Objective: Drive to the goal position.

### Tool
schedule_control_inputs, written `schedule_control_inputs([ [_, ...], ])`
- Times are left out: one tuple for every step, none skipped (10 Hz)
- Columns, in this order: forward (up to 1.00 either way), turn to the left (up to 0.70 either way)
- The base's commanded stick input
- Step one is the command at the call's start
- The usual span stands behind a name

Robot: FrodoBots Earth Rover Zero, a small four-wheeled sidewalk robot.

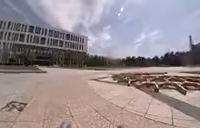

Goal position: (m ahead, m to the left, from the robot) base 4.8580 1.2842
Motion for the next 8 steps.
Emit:
schedule_control_inputs([
  [0.70,0.00],
  [0.70,0.00],
  [0.70,0.00],
  [0.70,0.00],
  [0.70,0.00],
  [0.70,0.00],
  [0.70,0.00],
  [0.70,0.00],
])
